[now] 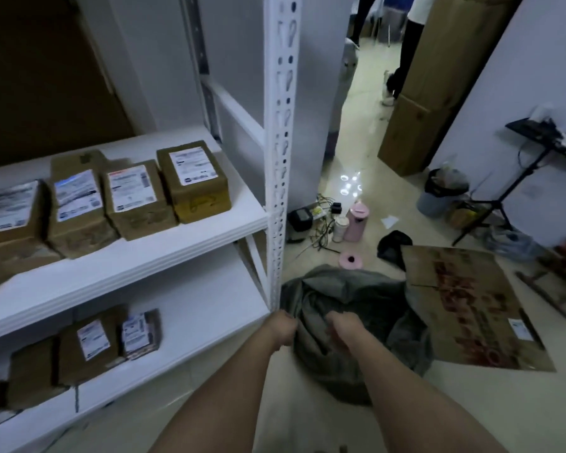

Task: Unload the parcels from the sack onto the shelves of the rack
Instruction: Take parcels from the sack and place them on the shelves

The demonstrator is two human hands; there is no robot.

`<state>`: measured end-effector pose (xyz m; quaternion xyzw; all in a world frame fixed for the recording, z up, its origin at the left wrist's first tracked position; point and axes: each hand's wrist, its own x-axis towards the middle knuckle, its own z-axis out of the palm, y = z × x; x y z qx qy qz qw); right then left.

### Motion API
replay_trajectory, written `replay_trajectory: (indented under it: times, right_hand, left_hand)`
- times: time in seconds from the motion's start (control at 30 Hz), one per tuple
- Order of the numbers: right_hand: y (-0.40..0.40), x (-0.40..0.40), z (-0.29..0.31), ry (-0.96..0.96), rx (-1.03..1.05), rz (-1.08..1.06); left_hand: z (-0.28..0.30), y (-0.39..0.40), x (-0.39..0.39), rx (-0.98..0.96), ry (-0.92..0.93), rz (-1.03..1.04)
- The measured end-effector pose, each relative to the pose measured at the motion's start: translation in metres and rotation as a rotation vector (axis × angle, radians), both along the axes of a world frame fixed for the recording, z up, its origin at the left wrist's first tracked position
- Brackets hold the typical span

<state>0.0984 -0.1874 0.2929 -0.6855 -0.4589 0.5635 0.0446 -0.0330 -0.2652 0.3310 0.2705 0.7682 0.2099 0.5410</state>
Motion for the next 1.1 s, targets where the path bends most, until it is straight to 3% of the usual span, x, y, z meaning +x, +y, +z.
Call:
replay_trajectory:
  times: [0.27,0.63,0.9,1.1]
  right_hand:
    - [0.087,0.071,-0.027,-0.044,-0.004,-0.103]
    - [0.17,0.091,-0.068,-0.084,-0.044,-0.087]
    - [0.215,0.109,-0.109,-0.367,-0.046,0.311]
    - [0.263,0.129,-0.23,-0.431,-0.092,0.461]
  left_hand:
    - [-0.014,0.091,0.051,-0.03,0.017,-0.11]
    - [-0.063,0.21,0.064,-0.072,0.015,-0.21]
    - [-0.141,0.276,0.082,-0.085,0.101,-0.362]
    - [-0.259,0.319,0.113,-0.077,0.13,-0.454]
